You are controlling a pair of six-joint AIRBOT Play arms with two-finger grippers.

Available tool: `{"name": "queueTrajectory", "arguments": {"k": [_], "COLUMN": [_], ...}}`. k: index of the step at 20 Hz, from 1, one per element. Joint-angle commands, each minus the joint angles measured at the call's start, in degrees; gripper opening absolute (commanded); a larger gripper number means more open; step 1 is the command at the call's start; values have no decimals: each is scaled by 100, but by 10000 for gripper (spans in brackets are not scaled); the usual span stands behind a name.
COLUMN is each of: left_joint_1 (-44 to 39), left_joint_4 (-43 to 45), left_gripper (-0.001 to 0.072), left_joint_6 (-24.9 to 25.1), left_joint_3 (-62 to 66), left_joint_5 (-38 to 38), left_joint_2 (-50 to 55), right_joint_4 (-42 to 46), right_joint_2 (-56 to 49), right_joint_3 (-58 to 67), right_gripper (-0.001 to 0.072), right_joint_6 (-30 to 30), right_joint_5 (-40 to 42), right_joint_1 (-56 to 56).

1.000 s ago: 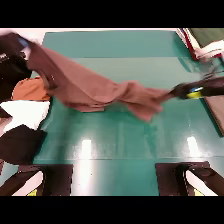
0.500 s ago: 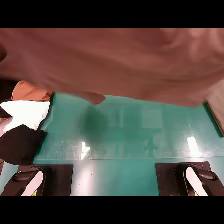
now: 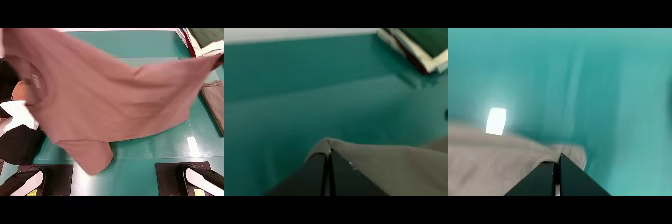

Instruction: Fold the shirts.

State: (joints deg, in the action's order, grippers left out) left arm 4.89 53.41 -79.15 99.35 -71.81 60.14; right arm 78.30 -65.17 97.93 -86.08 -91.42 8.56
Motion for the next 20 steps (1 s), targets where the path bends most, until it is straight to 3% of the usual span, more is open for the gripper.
{"name": "queueTrajectory", "arguments": {"k": [1, 5, 6, 7, 8, 11, 14, 20], "left_joint_1": [-404, -603, -549, -459, -334, 107, 122, 120], "left_joint_4": [157, 256, 234, 234, 232, 385, 903, 505], "left_gripper": [23, 26, 111, 460, 596, 596, 597, 597], "left_joint_6": [-2, -101, -249, -358, -494, -345, -490, -474], "left_joint_3": [-1126, -1318, -1248, -1209, -1150, -1202, -2793, -6116], "left_joint_5": [317, 1231, 1226, 1224, 1102, 55, 260, 697], "left_joint_2": [1272, 2658, 2817, 2837, 2809, 2450, 1410, -74], "right_joint_4": [11, -24, -81, -90, -127, -433, -592, -688], "right_joint_2": [-1099, -2039, -2205, -2337, -2422, -2249, -1578, -439], "right_joint_3": [-667, -728, -555, -343, -107, 85, -678, -2264], "right_gripper": [14, 16, 98, 336, 389, 386, 385, 385], "right_joint_6": [-153, -238, -234, -234, -155, 236, 332, 422], "right_joint_5": [-22, 581, 568, 568, 518, 216, 339, 966], "right_joint_1": [-245, -238, -184, -155, -146, 17, 151, 223]}}
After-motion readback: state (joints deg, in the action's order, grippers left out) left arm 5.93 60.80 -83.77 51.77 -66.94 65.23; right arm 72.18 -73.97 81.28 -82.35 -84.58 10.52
